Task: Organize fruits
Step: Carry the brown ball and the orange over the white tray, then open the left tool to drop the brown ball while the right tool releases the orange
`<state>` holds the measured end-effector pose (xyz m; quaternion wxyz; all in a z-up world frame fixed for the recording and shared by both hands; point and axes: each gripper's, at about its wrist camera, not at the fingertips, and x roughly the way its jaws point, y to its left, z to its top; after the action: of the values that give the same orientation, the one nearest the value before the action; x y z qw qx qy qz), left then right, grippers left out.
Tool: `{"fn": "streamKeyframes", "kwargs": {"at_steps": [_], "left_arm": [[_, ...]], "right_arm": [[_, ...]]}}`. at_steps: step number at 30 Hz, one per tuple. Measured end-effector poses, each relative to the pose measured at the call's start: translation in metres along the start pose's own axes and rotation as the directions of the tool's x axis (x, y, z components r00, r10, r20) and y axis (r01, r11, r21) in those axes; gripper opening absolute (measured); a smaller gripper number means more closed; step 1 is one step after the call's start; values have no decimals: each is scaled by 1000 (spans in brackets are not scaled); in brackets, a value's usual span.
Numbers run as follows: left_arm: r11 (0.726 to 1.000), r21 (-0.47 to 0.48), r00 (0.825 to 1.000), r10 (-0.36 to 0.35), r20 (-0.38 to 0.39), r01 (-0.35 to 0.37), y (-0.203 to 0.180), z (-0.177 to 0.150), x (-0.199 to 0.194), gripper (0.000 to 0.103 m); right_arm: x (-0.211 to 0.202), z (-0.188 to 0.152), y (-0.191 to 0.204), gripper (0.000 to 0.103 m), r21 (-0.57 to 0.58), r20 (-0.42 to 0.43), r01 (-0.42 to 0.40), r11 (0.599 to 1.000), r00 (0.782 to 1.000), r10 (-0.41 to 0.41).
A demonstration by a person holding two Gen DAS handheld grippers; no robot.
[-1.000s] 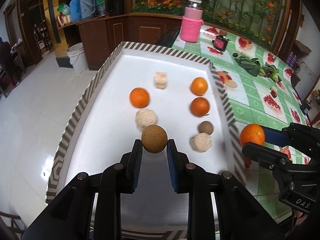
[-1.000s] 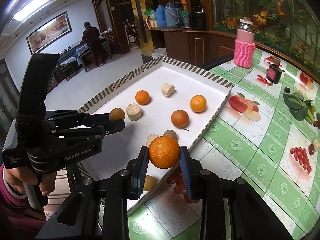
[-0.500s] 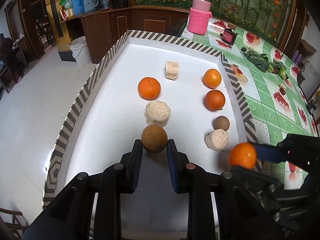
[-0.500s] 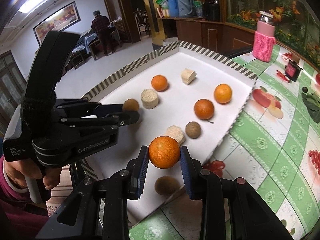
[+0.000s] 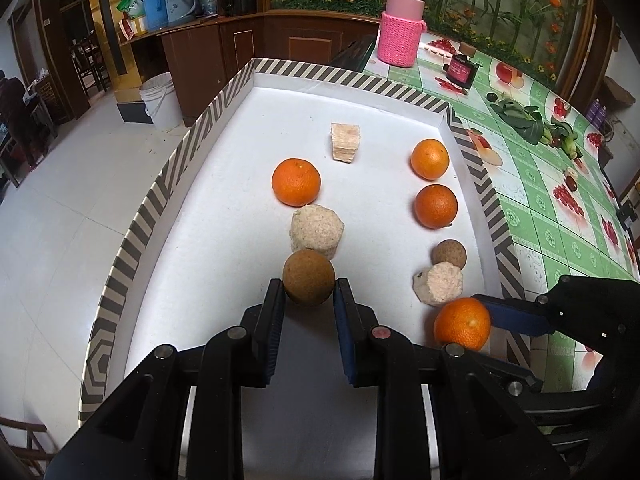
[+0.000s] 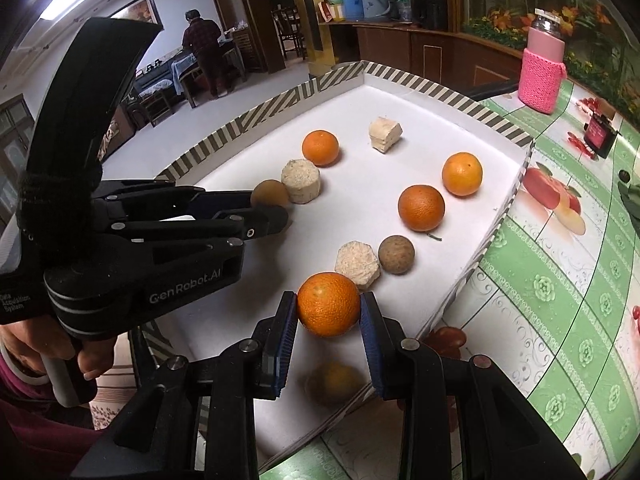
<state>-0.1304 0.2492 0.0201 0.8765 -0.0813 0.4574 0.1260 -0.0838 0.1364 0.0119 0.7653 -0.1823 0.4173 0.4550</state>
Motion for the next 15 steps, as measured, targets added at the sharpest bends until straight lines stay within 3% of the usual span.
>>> {"fn": "streamKeyframes", "kwargs": {"at_steps": [9, 15], "left_arm": [[1000, -5, 1000, 16, 4, -16, -3, 4, 3, 23], [1000, -11, 1000, 27, 4, -27, -4, 4, 4, 23]], "right_arm": [[1, 2, -2, 35, -11, 6, 10, 1000, 1000, -10], [-4, 1, -4, 36, 9, 16, -27, 1000, 1000, 27]]}}
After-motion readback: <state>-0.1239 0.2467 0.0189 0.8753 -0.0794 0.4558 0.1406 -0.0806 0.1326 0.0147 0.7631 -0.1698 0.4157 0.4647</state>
